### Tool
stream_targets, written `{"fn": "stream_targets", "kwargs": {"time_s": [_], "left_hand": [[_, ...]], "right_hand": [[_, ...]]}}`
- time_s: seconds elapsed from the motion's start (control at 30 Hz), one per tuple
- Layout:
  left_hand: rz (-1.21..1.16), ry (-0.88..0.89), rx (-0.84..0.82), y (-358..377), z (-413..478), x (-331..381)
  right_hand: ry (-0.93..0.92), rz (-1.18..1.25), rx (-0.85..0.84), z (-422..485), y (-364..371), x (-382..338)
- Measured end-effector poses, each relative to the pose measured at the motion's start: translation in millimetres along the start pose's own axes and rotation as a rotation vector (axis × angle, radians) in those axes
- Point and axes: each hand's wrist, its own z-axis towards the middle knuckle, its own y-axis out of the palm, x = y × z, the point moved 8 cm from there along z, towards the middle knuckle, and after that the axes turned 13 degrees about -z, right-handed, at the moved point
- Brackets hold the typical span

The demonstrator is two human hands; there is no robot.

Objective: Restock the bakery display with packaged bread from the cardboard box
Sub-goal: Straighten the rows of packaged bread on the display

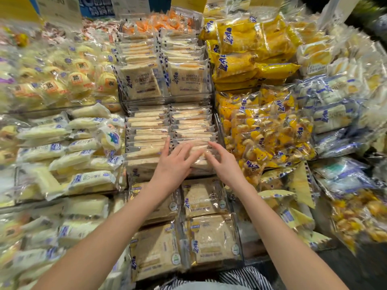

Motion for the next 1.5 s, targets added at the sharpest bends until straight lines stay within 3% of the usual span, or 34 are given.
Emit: {"fn": "stream_targets", "kwargs": {"time_s": [0.13,0.23,0.4,0.57,0.67,0.87,0.97,1.03,1.17,1.33,1.5], "left_hand": [[0.068,-0.025,0.087,-3.0,2.4,6.7],[0.038,-0.099,0.005,1.4,1.6,7.8],[0.154,-0.148,-0.085,10.3,13.3,20.7],[0.160,-0.199,-0.114,13.2,15.1,16.9],[0.076,-0.161,-0.111,1.9,16.2,16.7],[-0.096,-0.244,0.147,-32.1,-47.0,-57.8],[-0.147,-0.372,0.108,-19.9,-76.4,-108.2],[-0.169,-0.364,0.045,-7.9,-84.5,-119.5],[-0.245,-0.331,0.015,-10.7,-80.9,-114.9],[-0.573,-0.443,0.346,-37.7,-76.2,-144.0],[-0.717,-0.567,0.293,-38.3,-65.5,-169.3]], "right_hand": [[-0.017,-0.197,0.221,-18.8,-12.1,10.8],[-0.041,-0.319,0.391,-41.0,-25.8,28.1],[-0.111,-0.508,0.248,-34.8,-3.0,37.4],[-0.098,-0.493,0.363,-27.4,-10.3,25.4],[-0.096,-0.496,0.383,-18.8,-15.6,13.7],[-0.438,-0.404,0.296,-12.6,5.8,-48.0],[-0.541,-0.430,0.165,-0.6,33.4,-84.4],[-0.584,-0.502,0.083,7.1,53.7,-101.5],[-0.572,-0.590,0.062,19.0,66.8,-102.9],[-0.551,-0.600,0.072,22.6,63.0,-91.6],[-0.531,-0.617,0.061,22.6,64.1,-89.3]]}}
